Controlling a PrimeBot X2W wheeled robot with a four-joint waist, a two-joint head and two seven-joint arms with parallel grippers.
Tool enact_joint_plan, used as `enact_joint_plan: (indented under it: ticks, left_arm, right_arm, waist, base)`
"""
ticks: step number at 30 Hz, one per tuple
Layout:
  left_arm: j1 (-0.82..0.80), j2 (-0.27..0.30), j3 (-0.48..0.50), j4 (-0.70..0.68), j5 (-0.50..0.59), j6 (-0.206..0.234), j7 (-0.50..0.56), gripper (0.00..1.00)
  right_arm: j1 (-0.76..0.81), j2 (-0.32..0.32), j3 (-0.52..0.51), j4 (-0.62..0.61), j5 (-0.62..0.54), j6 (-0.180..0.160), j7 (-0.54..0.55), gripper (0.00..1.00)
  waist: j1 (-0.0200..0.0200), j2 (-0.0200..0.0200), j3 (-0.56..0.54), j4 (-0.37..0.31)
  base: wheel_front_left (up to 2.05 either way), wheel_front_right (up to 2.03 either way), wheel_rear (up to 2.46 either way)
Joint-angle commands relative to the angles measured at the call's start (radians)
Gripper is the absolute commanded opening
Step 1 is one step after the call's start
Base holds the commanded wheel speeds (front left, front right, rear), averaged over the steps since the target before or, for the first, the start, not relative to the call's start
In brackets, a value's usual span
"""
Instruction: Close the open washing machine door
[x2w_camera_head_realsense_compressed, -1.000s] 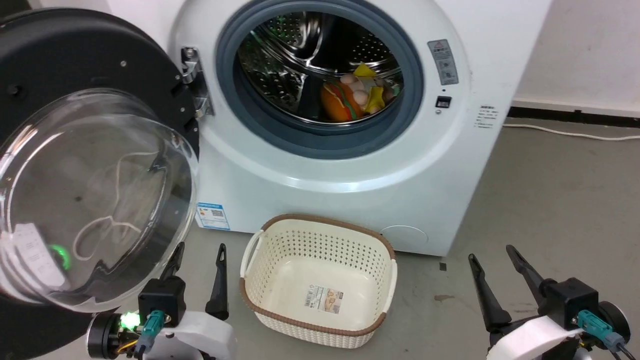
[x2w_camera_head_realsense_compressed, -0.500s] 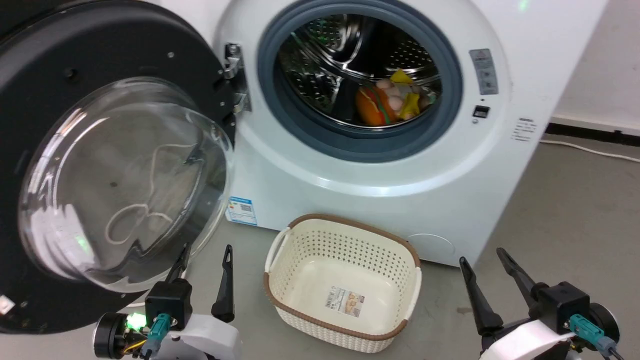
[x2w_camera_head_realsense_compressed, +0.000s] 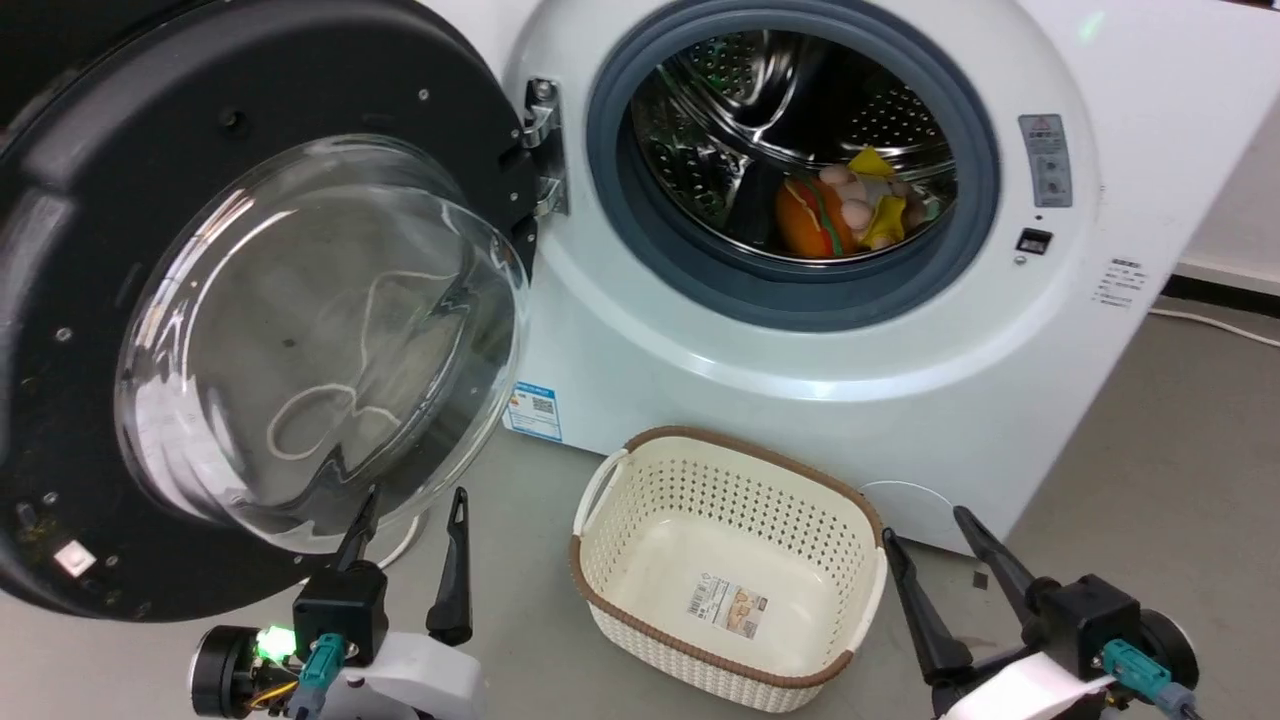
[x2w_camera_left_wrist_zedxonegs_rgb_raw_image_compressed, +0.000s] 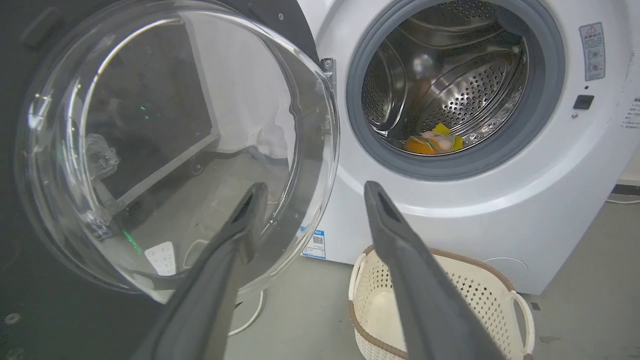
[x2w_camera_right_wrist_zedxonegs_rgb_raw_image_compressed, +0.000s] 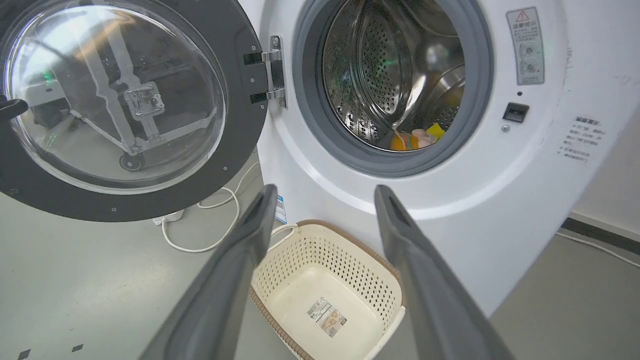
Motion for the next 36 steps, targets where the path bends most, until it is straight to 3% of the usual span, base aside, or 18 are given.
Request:
enact_joint_plan:
  ticks: [1,29,30,31,32,33,34,36]
  left_arm:
    - [-0.004,0.006,-0.004,0.002,-0.007,0.005,-0.010,1.00]
    - [-0.008,0.016,-0.018,0.029,-0.013,0.025,-0.068,1.00]
    - [-0.009,0.016,-0.017,0.029,-0.016,0.025,-0.070,0.93]
    - [-0.010,0.016,-0.015,0.028,-0.019,0.024,-0.072,0.47]
    - [-0.011,0.016,-0.013,0.026,-0.021,0.024,-0.075,0.12]
    - [-0.011,0.016,-0.013,0.026,-0.021,0.024,-0.075,0.12]
    - [-0.013,0.015,-0.004,0.019,-0.036,0.020,-0.079,0.00]
    - [-0.019,0.015,0.012,0.000,-0.049,0.017,-0.083,0.00]
  right_arm:
    - [-0.014,0.001,0.007,0.007,0.007,0.000,-0.011,1.00]
    - [-0.005,0.002,0.031,0.050,0.049,0.001,-0.069,1.00]
    - [-0.005,0.002,0.032,0.051,0.051,0.001,-0.071,1.00]
    - [-0.005,0.002,0.033,0.053,0.053,0.001,-0.074,1.00]
    - [-0.005,0.002,0.035,0.054,0.055,0.001,-0.076,1.00]
    - [-0.005,0.002,0.035,0.054,0.055,0.001,-0.076,1.00]
    - [-0.007,0.002,0.040,0.056,0.057,0.001,-0.080,1.00]
    - [-0.009,0.002,0.045,0.060,0.059,0.001,-0.084,1.00]
  waist:
    - [0.0000,-0.0001,0.001,0.008]
    - [0.0000,-0.0001,-0.005,0.120]
    - [0.0000,-0.0001,-0.005,0.124]
    - [0.0000,-0.0001,-0.004,0.127]
    - [0.0000,-0.0001,-0.004,0.129]
    - [0.0000,-0.0001,-0.004,0.129]
    - [0.0000,-0.0001,-0.001,0.133]
    - [0.0000,-0.0001,0.004,0.135]
  base:
    - [0.00,0.00,0.00]
    - [0.00,0.00,0.00]
    - [0.00,0.00,0.00]
    - [0.00,0.00,0.00]
    - [0.00,0.00,0.00]
    - [0.00,0.00,0.00]
    - [0.00,0.00,0.00]
    - [0.00,0.00,0.00]
